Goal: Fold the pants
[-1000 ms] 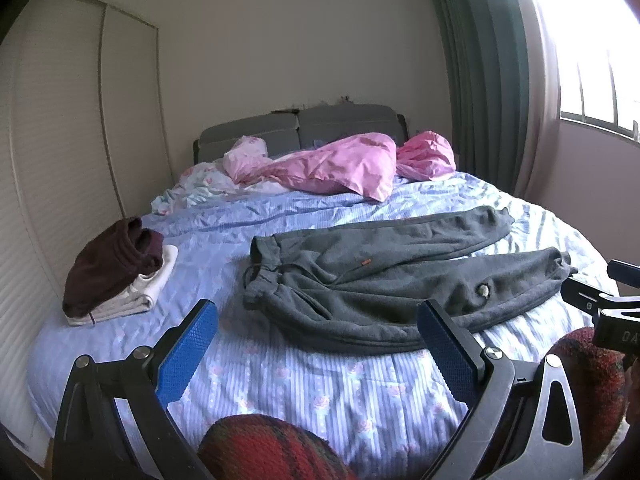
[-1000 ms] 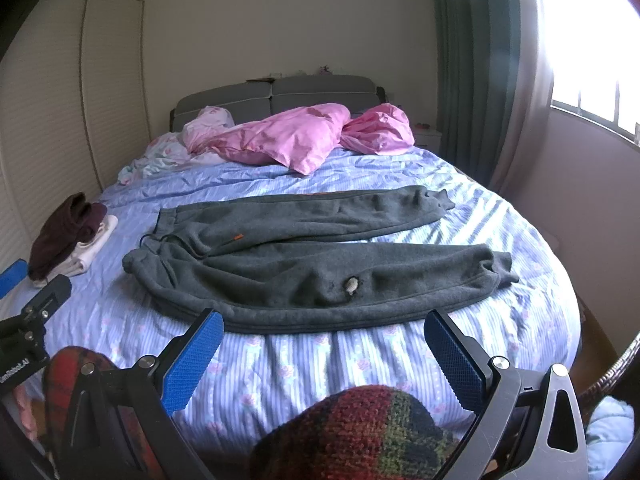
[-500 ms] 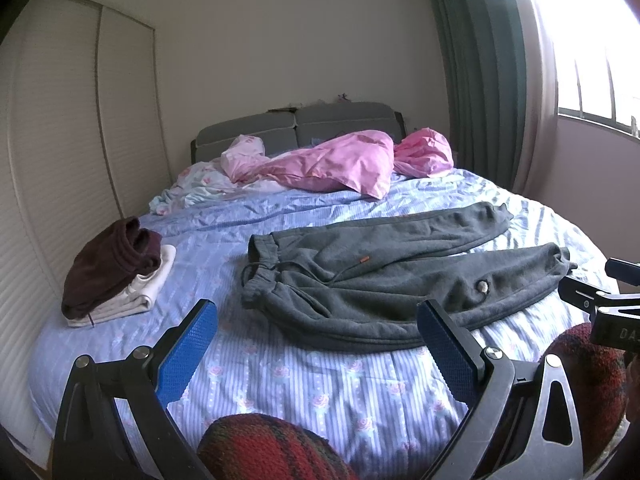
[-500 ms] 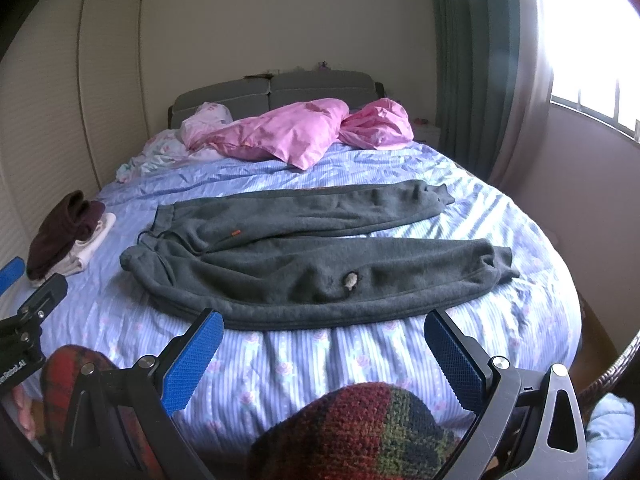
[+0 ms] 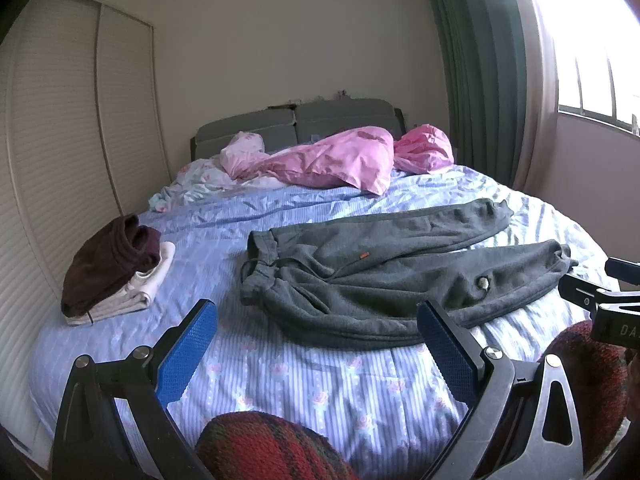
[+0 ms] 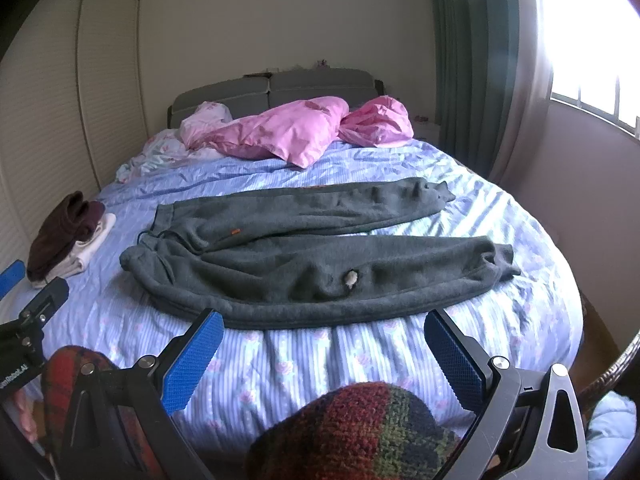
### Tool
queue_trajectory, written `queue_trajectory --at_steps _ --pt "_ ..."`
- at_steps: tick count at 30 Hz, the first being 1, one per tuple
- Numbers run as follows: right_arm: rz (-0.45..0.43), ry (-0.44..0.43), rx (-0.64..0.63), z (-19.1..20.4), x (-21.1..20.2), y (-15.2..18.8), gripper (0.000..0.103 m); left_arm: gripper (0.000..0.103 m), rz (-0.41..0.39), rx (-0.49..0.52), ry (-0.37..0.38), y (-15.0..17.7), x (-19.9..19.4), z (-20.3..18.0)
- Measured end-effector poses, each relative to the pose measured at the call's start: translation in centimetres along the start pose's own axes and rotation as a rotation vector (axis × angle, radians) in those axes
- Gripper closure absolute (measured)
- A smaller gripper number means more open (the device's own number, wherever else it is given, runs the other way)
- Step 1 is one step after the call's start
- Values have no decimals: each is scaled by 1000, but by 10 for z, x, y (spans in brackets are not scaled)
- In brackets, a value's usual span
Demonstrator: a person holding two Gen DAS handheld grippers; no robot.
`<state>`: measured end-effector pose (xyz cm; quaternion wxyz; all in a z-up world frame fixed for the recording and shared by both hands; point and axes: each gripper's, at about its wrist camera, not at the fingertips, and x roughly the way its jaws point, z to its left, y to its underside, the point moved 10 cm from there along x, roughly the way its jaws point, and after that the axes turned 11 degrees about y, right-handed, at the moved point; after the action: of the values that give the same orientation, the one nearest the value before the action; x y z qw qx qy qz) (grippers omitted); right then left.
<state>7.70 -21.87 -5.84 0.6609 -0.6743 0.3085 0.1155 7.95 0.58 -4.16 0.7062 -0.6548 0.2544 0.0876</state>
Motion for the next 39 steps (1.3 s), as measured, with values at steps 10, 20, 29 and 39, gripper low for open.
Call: queue_trajectory --at_steps 10,20,29,39 --pt "98 -36 34 14 32 17 1 1 97 -36 -2 15 33 16" --pt "286 -106 179 79 96 16 1 1 371 -310 153 40 123 53" --pt "459 -24 442 82 168 55 10 3 513 -533 58 75 193 72" --pt "556 58 723 55 229 90 27 15 610 -755 31 105 231 100"
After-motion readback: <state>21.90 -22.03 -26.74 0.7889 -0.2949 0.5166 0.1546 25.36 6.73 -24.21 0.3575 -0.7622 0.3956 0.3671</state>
